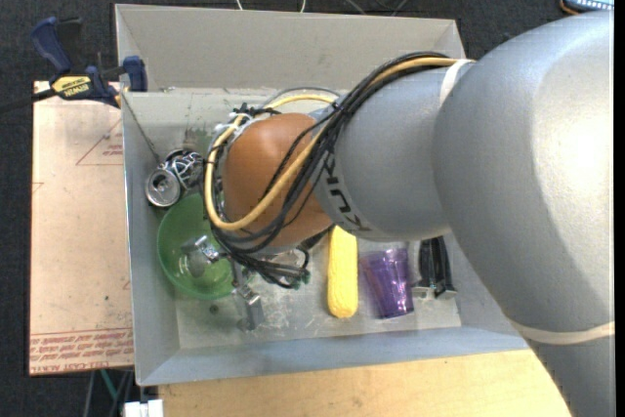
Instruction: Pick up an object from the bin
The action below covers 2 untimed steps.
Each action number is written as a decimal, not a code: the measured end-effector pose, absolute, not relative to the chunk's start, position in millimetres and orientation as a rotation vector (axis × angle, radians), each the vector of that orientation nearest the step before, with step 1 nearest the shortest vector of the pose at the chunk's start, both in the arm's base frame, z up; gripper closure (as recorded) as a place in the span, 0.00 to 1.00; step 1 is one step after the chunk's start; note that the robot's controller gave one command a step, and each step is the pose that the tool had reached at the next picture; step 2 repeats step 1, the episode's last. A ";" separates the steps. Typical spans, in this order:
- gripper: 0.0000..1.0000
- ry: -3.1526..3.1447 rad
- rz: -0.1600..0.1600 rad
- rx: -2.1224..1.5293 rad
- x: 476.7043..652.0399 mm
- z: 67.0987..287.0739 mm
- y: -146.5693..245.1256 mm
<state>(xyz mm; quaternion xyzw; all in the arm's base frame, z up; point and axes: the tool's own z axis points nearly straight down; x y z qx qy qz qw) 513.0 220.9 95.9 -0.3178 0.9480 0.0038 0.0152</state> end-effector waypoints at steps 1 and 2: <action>1.00 2.638 -0.009 -1.631 526.4 80.3 235.0; 1.00 2.638 -0.009 -1.631 526.4 80.3 235.0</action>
Offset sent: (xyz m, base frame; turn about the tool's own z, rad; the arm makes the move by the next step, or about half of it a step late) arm 0.0000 0.0000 0.0000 0.0000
